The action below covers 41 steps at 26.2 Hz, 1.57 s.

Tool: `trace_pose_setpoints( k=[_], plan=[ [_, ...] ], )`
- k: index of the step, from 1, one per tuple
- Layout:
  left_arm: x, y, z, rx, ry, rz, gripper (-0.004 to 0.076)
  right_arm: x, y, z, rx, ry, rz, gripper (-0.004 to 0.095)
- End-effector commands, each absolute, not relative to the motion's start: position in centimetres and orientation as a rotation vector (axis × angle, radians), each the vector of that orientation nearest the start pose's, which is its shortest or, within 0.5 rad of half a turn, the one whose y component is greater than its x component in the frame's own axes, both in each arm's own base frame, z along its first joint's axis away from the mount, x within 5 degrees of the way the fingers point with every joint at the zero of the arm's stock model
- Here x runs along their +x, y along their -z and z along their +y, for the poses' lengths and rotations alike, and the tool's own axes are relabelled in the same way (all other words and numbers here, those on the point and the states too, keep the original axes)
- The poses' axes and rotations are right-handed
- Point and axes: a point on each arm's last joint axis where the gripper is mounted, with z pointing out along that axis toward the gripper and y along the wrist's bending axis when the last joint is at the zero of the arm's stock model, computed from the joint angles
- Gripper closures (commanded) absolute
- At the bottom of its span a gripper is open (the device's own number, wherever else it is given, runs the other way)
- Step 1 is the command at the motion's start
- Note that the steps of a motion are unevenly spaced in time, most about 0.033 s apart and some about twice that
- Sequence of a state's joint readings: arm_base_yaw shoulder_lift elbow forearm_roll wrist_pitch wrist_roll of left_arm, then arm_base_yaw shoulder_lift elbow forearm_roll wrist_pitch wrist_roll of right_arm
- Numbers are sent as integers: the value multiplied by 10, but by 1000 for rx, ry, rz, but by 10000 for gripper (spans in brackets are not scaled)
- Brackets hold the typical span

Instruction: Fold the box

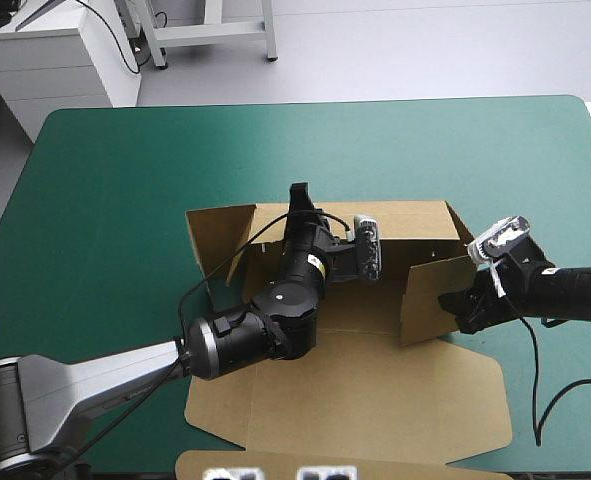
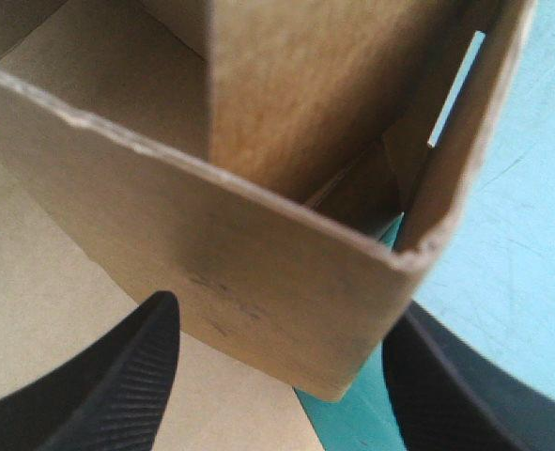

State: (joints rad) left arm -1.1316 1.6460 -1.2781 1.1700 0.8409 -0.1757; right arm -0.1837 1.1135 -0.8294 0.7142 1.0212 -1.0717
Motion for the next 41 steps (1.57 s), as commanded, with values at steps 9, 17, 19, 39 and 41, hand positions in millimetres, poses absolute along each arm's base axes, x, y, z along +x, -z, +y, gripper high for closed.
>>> trace_pose_setpoints(
  k=[9,17,19,39,41],
  plan=[
    [203,-331,-294,1477,-625,1475,732,234,-292,21,-629,-668,2229,207],
    [203,-331,-296,1481,-610,1464,732,254,-278,18,-610,-664,2190,397],
    [202,-331,-296,1483,-602,1458,732,256,-278,19,-629,-666,2155,476],
    [200,-332,-304,1506,-532,1394,732,263,-284,53,-752,-681,1987,471],
    [200,-332,-304,1505,-530,1396,732,267,-283,56,-730,-625,1989,471]
  ],
)
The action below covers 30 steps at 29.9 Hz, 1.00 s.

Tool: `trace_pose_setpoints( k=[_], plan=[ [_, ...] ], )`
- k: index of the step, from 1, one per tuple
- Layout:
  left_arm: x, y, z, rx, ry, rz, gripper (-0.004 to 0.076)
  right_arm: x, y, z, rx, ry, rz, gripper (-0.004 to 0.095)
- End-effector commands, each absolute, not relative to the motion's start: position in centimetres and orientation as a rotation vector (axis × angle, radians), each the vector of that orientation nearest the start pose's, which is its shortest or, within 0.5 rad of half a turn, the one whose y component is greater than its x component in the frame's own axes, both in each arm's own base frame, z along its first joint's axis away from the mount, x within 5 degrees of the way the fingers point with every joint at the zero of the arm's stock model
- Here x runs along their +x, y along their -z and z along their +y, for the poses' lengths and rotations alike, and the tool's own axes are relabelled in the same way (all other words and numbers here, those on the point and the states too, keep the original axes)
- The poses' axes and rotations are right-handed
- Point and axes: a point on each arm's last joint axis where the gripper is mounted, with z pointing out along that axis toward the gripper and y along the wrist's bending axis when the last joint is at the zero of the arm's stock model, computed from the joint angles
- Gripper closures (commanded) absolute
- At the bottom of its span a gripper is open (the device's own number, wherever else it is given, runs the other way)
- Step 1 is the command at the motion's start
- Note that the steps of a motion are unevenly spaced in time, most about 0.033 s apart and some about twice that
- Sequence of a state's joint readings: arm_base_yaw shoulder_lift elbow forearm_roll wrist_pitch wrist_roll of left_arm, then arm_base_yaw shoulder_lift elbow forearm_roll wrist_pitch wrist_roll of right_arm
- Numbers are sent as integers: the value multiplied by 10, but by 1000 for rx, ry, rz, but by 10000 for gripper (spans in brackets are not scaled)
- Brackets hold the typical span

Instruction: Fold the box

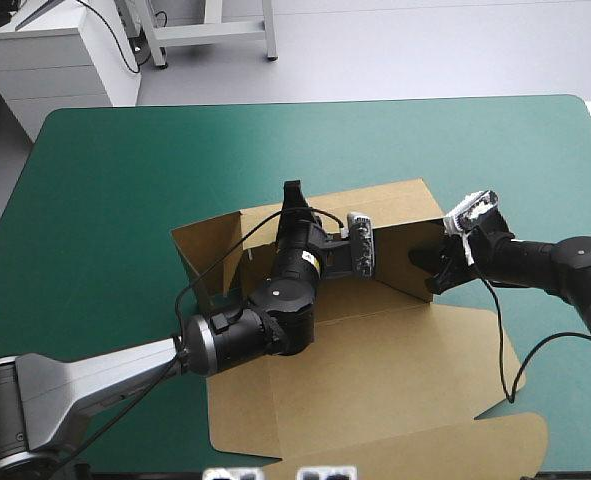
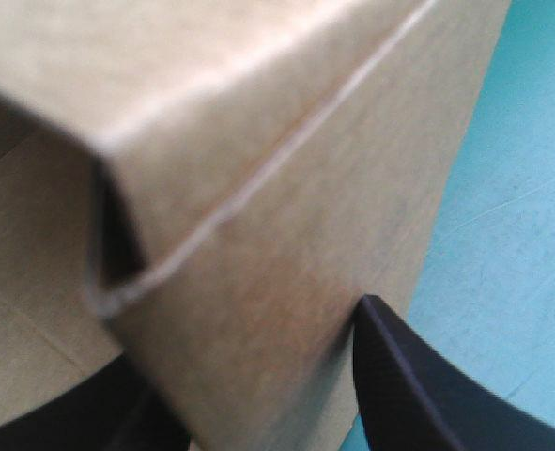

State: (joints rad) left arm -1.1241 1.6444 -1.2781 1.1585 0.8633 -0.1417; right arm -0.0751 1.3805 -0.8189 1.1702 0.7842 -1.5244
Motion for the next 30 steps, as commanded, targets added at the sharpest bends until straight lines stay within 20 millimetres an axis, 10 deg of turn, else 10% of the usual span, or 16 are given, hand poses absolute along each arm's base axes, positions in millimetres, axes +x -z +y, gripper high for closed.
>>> trace_pose_setpoints(
  k=[1,8,25,30],
  plan=[
    [200,-332,-303,1505,-532,1398,732,268,-283,57,-717,-596,1991,484],
    [200,-332,-303,1504,-533,1404,732,274,-283,60,-669,-489,1992,929],
    [201,-333,-301,1409,-490,1478,727,273,-279,65,-553,-532,2092,907],
    [201,-333,-303,1417,-477,1456,617,276,-278,72,-457,-480,2111,907]
  ],
)
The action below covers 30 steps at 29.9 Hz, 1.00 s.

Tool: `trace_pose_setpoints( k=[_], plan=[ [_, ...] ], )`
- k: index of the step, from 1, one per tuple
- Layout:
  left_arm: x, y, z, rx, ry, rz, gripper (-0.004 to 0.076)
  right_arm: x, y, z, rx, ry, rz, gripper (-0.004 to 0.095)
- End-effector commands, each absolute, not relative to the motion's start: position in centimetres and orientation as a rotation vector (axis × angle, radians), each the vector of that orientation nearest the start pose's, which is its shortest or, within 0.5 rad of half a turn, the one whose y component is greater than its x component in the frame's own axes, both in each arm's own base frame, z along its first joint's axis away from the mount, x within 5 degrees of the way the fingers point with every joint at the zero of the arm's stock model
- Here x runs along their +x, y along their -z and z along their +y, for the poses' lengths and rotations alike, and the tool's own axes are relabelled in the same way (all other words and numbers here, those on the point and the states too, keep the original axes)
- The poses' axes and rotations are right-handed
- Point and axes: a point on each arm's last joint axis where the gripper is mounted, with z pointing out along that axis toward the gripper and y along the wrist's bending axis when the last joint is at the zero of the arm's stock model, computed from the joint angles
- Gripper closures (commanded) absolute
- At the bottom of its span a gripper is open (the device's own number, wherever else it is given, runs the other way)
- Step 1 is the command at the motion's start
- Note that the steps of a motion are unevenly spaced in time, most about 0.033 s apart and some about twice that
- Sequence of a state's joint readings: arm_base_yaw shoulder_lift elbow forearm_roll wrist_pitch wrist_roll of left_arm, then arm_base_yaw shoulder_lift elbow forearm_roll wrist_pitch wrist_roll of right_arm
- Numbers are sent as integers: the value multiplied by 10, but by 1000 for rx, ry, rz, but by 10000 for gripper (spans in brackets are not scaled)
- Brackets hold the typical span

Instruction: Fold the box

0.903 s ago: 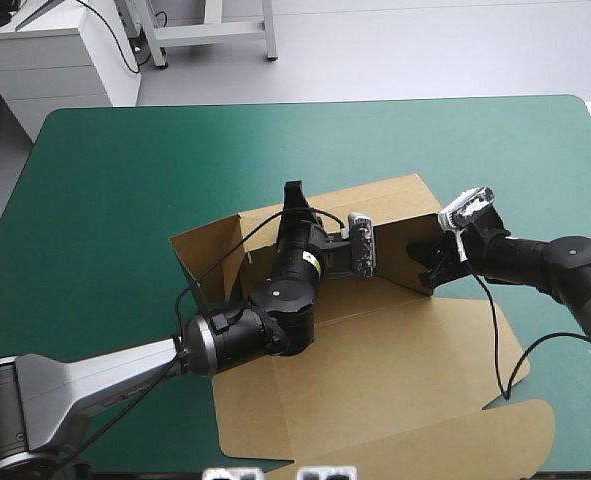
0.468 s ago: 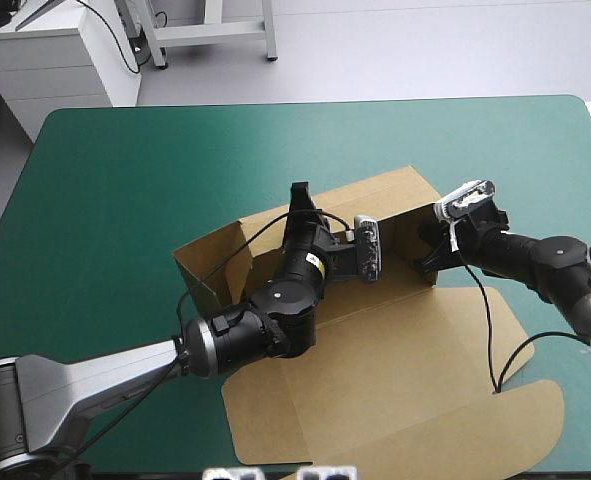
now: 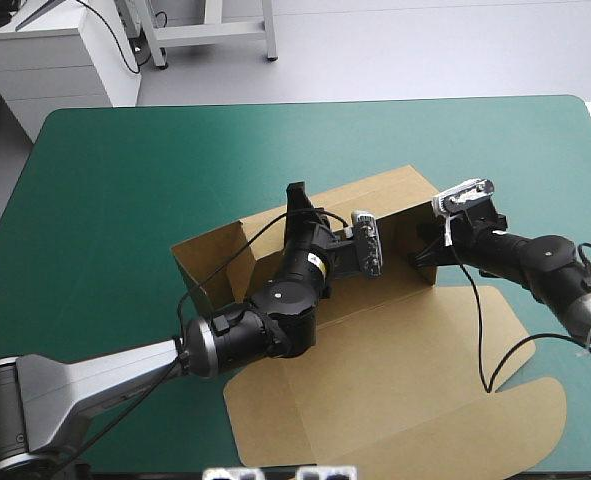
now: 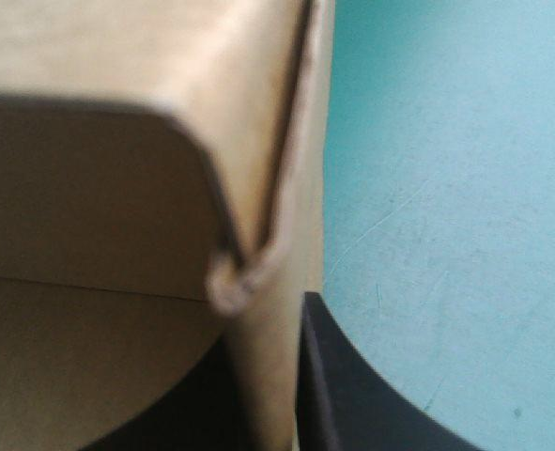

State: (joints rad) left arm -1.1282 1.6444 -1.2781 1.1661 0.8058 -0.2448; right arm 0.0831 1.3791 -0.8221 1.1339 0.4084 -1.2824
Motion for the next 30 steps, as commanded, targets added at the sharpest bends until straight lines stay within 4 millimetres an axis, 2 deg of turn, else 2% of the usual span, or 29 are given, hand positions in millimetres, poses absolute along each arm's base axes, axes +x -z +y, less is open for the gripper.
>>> trace_pose_setpoints(
  k=[1,4,6,8,12,21,25,30],
  plan=[
    [201,-334,-303,1417,-481,1452,565,276,-279,73,-440,-475,2110,907],
    [202,-335,-303,1410,-487,1443,383,277,-279,74,-401,-471,2111,907],
    [202,-335,-303,1373,-461,1468,297,277,-279,74,-397,-473,2114,908],
    [201,-335,-304,1341,-433,1492,259,278,-277,74,-391,-477,2122,907],
    [197,-335,-307,1335,-402,1487,262,282,-270,74,-373,-488,2149,907],
    [165,-337,-322,1388,-368,1428,266,290,-256,73,-329,-472,2205,908],
    [145,-349,-324,1399,-329,1364,278,290,-255,71,-320,-447,2212,908],
    [113,-371,-323,1403,-265,1249,338,290,-255,70,-318,-444,2219,908]
  ],
)
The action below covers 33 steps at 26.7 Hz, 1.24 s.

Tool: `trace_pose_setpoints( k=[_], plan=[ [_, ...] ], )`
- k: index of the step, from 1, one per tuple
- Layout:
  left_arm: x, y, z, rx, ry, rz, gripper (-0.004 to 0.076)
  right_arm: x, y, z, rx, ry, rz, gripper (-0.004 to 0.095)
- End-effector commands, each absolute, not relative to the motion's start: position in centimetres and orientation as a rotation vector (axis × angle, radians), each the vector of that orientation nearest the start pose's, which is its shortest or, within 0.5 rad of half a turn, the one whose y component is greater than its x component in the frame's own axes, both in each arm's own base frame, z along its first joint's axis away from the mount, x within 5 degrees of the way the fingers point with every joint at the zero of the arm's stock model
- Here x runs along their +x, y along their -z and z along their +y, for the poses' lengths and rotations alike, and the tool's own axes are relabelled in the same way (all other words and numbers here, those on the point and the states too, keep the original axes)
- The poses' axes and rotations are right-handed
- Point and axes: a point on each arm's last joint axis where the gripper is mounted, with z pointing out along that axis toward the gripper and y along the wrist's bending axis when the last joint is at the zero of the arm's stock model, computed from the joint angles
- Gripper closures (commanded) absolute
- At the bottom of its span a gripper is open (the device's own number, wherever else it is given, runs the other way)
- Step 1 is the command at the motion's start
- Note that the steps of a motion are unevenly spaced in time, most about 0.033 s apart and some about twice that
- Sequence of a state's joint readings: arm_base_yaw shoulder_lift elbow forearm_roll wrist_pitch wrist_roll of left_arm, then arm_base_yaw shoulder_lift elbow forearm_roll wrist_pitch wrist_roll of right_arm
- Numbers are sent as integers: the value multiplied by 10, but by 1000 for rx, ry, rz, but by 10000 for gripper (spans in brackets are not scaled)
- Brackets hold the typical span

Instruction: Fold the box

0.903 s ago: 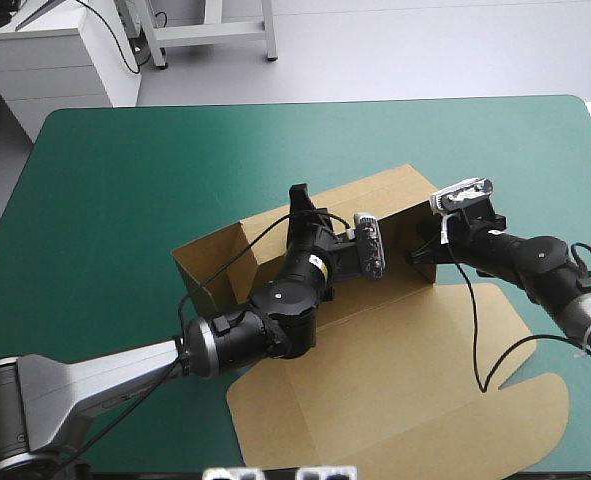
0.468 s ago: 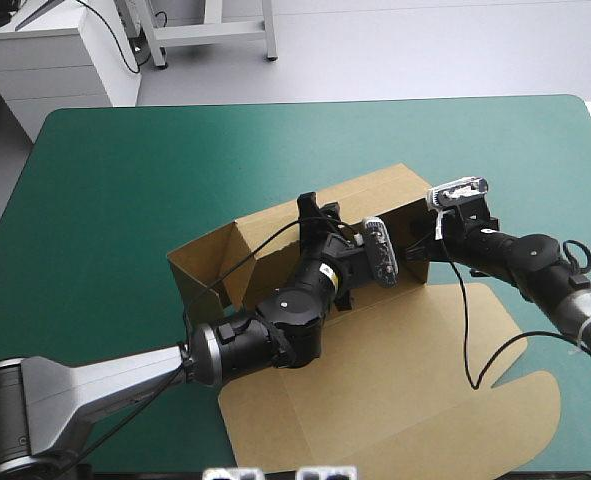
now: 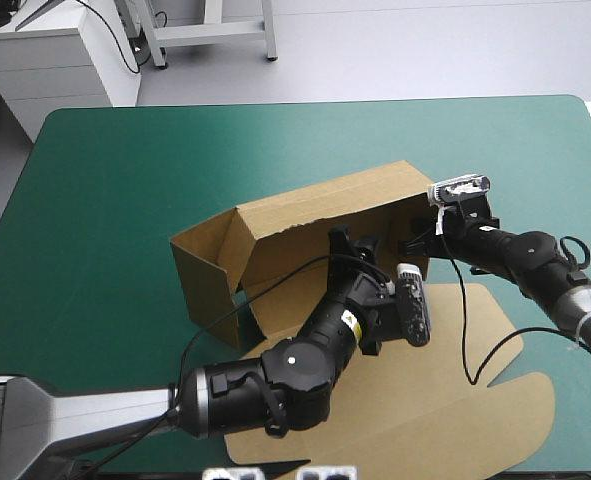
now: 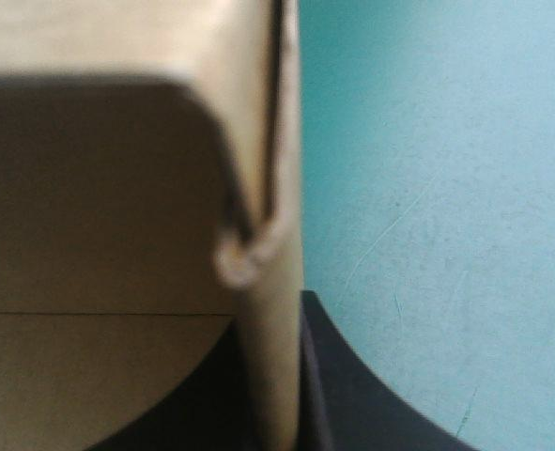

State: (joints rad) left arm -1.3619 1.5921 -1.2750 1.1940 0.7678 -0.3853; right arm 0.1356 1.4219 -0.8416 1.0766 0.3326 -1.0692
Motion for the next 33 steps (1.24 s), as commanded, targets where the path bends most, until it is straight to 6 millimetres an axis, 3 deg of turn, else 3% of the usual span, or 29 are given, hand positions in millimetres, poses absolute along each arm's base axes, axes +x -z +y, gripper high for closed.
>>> trace_pose_setpoints(
  k=[1,5,7,10,16,19,23,29,33],
  plan=[
    [107,-375,-322,1402,-247,1236,357,290,-254,70,-318,-442,2221,908],
    [97,-388,-313,1370,-221,1227,457,290,-254,70,-321,-440,2226,908],
    [99,-393,-308,1326,-225,1248,542,289,-254,70,-327,-441,2230,908],
    [103,-405,-297,1264,-273,1262,731,289,-253,71,-326,-450,2241,908],
    [128,-445,-264,1082,-309,1289,727,283,-255,72,-347,-482,2269,908],
    [150,-469,-235,943,-315,1356,727,277,-263,72,-347,-489,2264,907],
    [179,-494,-183,727,-331,1466,732,264,-282,70,-325,-491,2231,907],
    [202,-508,-103,415,-351,1622,732,253,-325,65,-323,-450,2331,907],
    [216,-502,-63,261,-345,1749,732,272,-360,68,-335,-451,2453,908]
  ],
)
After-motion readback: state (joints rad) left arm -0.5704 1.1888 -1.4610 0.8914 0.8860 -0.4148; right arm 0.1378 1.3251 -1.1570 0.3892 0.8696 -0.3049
